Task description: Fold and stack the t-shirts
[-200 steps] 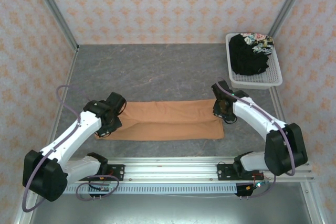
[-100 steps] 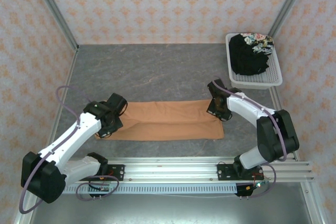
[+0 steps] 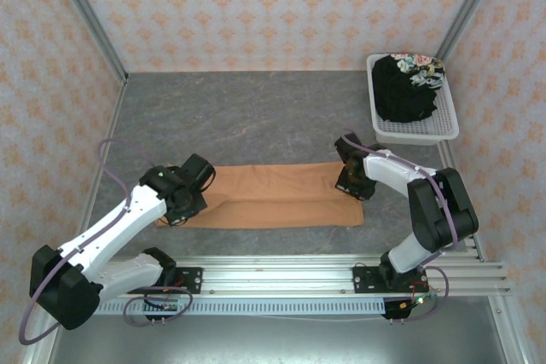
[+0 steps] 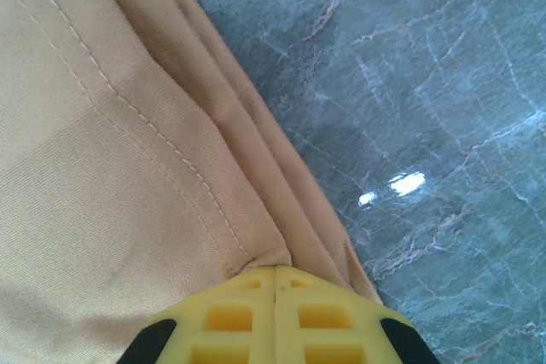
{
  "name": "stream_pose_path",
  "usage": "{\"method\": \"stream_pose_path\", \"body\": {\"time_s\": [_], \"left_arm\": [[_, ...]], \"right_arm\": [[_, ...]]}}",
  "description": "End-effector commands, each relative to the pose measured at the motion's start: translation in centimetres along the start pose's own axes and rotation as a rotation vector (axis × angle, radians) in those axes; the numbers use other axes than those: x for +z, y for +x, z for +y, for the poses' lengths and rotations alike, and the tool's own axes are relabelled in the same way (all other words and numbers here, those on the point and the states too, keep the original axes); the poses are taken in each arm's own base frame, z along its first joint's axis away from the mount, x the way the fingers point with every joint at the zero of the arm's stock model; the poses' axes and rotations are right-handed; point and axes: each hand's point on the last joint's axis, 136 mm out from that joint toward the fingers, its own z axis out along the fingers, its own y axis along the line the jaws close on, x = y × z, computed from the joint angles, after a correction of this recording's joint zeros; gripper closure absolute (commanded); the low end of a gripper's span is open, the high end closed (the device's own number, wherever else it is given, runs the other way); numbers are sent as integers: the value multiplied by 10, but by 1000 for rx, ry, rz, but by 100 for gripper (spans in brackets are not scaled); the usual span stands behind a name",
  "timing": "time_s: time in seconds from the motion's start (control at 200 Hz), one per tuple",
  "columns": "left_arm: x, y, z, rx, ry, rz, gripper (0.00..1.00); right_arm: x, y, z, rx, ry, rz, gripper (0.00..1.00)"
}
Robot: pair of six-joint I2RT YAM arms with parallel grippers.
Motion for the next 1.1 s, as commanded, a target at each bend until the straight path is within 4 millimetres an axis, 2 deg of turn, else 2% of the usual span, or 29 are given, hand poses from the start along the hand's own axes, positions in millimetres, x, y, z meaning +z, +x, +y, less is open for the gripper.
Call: {"method": "stream_pose_path", "body": {"time_s": [0.0,0.115,0.29,0.385,0.55,0.881,1.096], "left_arm": [[-4,2,-5,-31,-13,6,100],[-2,3,-14,-17,-11,-1,100],[3,2,-14,3,-35,-6,100],[2,-3,-9,39,-72,-33,100],[0,-19,12,134,-216,-109,100],[20,-38,24,133,-320,-167,100],[48,-45,36,89,-390,-117,100]], "right_arm": [[1,-4,-4,-13,34,-10,97],[0,-3,-4,-22,36,-6,96],[-4,-4,-4,-31,35,-7,95],[-5,-4,-4,-33,35,-4,94],[-3,-3,-5,-32,39,5,93],[8,4,-12,-23,67,39,93],[11,7,-15,-23,77,49,93]]}}
